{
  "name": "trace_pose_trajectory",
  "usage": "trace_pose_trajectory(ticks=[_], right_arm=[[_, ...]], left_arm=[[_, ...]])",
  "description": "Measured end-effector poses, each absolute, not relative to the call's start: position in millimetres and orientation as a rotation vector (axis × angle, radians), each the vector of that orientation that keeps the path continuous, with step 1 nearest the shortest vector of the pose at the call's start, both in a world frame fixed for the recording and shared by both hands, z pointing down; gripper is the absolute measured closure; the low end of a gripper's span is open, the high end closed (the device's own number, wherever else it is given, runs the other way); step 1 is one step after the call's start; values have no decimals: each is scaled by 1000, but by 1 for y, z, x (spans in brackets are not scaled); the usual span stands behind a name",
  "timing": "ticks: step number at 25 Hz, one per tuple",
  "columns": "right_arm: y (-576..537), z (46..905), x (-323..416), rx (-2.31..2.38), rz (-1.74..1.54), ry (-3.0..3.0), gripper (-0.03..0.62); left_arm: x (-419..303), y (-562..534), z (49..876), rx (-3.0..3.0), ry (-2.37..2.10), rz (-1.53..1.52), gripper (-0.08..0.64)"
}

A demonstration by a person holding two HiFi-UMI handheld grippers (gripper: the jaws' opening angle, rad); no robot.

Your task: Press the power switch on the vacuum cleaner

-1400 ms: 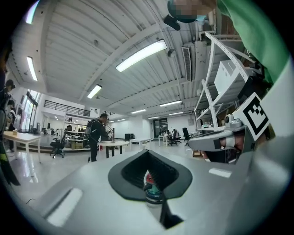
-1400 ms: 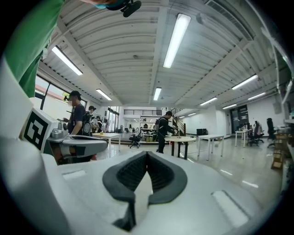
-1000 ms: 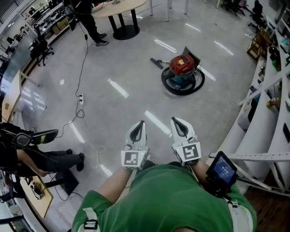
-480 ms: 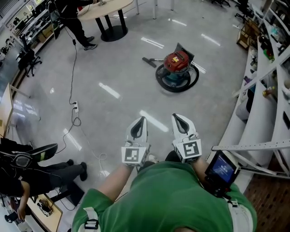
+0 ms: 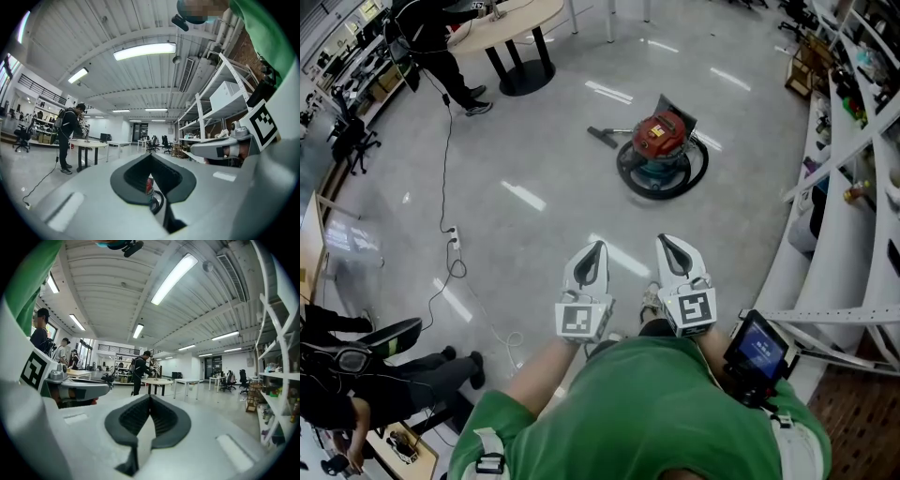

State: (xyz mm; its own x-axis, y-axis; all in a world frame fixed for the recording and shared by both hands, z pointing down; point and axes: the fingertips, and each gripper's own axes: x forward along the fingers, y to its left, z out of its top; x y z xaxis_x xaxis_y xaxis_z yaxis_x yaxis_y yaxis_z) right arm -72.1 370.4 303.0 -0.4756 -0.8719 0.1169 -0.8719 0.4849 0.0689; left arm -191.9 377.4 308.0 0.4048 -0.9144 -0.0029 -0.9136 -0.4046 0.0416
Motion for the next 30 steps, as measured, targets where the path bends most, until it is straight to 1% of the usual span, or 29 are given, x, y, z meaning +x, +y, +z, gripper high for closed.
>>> trace_pose_trajectory(ticks=[9, 20, 30], right_arm=[[283, 309, -13, 1582, 30, -2578, 589], [206, 317, 50, 1614, 30, -2537, 589], [153, 338, 63, 1610, 76, -2499, 589]], left_arm=[[-139, 286, 304, 2642, -1675, 24, 554], [-84, 205, 315, 2624, -1666, 64, 554], [-72, 140, 330, 2605, -1633, 106, 554]])
